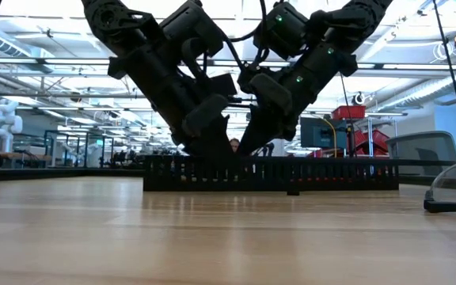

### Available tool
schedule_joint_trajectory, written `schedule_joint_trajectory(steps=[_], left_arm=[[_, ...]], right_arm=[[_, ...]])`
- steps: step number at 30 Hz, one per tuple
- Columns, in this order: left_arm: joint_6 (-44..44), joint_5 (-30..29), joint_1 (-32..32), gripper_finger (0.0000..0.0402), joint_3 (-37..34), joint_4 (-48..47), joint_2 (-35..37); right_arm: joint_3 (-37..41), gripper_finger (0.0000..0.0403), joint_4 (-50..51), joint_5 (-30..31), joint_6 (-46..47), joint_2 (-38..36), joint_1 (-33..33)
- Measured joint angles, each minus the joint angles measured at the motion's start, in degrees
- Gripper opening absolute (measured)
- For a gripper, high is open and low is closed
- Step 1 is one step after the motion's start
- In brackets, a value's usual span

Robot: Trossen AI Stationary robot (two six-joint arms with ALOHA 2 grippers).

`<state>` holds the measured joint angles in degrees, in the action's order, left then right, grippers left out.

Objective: Ziptie cables
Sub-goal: Close the black cable duct

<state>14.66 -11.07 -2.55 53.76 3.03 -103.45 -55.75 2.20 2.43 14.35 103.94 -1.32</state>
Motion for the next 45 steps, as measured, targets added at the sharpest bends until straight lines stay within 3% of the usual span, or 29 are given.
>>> schedule_joint_trajectory(steps=[6,12,45], left_arm=[[-0.15,1.89,-0.11,0.034,1.61,-7.17,1.4],[2.95,6.32,-0.52,0.035,2.23,-14.75,1.39],[7.22,6.47,-0.61,0.035,2.05,-12.71,1.41]], right_arm=[[0.04,0.0,-0.57,0.05,-0.27,0.0,0.04],[0.03,0.0,-0.94,-0.13,-0.51,-0.2,0.04],[0.09,0.0,0.02,0.47,-3.63,-7.46,-1.28]])
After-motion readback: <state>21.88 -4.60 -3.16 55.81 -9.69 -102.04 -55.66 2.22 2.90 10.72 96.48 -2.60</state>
